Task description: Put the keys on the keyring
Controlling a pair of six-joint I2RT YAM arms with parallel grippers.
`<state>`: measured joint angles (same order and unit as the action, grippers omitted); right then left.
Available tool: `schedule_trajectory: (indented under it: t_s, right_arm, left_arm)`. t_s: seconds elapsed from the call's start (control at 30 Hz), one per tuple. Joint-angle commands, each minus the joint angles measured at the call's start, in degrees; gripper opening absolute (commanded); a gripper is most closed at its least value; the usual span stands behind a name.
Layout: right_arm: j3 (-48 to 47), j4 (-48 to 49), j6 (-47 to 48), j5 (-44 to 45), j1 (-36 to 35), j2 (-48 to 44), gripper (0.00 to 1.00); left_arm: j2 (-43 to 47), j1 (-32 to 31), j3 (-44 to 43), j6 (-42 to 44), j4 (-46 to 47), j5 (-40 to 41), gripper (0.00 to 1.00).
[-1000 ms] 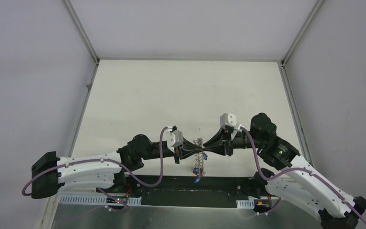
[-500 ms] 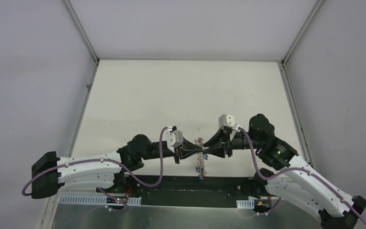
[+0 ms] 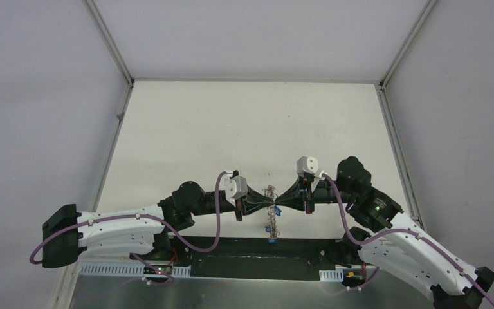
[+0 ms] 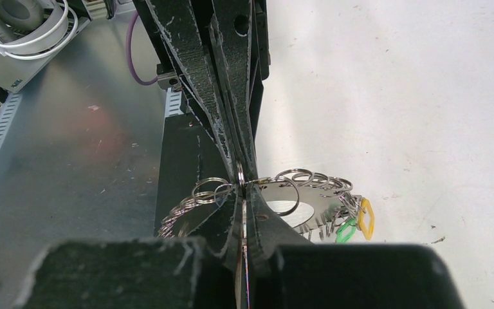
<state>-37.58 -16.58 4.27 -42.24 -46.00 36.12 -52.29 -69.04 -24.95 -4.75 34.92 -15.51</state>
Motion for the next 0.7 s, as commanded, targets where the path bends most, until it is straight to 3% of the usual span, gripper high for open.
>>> schedule_trajectory:
  t_s: [0.0, 0.17, 0.3, 0.4, 0.57, 0.67]
  right_arm:
    - [-0.6, 1.8, -0.4, 0.2, -0.2, -0.7, 0.00]
    - [-2.4, -0.4, 0.4, -0.4, -0.2, 0.0, 0.00]
    - [-5.5, -5.6, 2.2, -0.6, -0.2, 1.3, 0.00]
    - [-8.2, -10.6, 3.9, -0.3, -0.2, 3.2, 0.00]
    - [-14.3, -20.7, 7.4, -0.1, -0.2, 7.7, 0.00]
    - [-18.6, -27.0, 9.7, 0.5, -0.2, 11.1, 0.00]
  left_arm:
    - [0.4, -0.2, -3.2, 0.6, 6.1, -1.2, 0.00]
    - [1.5, -0.2, -3.2, 0.9, 3.7, -0.6, 0.02]
    - [3.6, -0.3, -3.4, 1.3, -0.7, 0.6, 0.37]
    - [4.9, -0.2, -5.1, 2.7, -7.2, 0.6, 0.49]
    - [2.1, -0.2, -14.0, 6.9, -24.5, -0.6, 0.52]
    - [-1.3, -0.3, -17.2, 8.2, -29.1, -1.8, 0.51]
